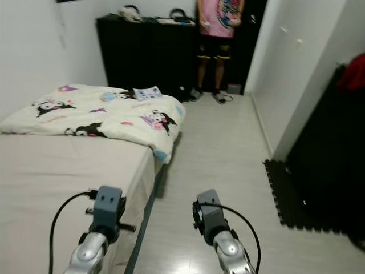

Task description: Clean up the room

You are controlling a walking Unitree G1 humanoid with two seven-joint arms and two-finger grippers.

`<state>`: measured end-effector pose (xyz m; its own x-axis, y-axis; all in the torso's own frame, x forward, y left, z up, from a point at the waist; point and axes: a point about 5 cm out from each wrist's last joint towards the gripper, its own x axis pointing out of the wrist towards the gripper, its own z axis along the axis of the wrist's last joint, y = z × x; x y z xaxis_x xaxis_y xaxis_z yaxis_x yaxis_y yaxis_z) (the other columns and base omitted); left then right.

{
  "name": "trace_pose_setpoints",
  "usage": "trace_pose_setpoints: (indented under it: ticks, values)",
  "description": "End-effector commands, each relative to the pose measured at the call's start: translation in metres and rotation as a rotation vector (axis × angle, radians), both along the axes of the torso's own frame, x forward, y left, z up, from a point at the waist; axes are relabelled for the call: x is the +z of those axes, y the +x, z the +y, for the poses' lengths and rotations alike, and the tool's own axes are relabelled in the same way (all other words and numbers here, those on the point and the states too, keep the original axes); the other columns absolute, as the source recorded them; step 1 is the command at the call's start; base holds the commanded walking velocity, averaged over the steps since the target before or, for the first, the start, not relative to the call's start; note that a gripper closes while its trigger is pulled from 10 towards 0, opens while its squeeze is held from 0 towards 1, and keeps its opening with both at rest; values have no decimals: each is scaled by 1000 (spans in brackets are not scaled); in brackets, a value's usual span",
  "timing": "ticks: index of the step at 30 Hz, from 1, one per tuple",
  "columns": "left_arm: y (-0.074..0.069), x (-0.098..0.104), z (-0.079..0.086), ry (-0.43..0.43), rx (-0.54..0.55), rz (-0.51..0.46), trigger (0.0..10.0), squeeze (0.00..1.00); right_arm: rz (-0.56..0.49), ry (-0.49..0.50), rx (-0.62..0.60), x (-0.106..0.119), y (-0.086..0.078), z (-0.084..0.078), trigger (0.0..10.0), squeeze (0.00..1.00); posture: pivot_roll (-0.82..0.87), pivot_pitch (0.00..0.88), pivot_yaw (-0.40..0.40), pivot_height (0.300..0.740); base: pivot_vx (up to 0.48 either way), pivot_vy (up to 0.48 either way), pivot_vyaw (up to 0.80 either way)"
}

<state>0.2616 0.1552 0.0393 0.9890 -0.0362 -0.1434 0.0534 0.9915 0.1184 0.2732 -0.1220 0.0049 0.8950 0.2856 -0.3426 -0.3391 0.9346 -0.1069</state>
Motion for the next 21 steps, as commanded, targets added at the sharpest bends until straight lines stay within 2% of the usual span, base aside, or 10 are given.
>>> trace_pose_setpoints:
  ticks: [1,16,21]
  values:
    - [2,3,0,6,-3,-17,10000,0,15,1,-17,-1,1,-4,10000,0,-2,0,-29,740,0,0,-800]
    - [1,2,3,-21,38,-14,10000,0,11,12,-19,-1,1,-3,10000,0,-5,0,-26,740,0,0,-800]
    - [0,2,3,-41,72,-14,10000,0,2,-10,6,0,2,-3,10000,0,-5,0,-32,740,0,0,0]
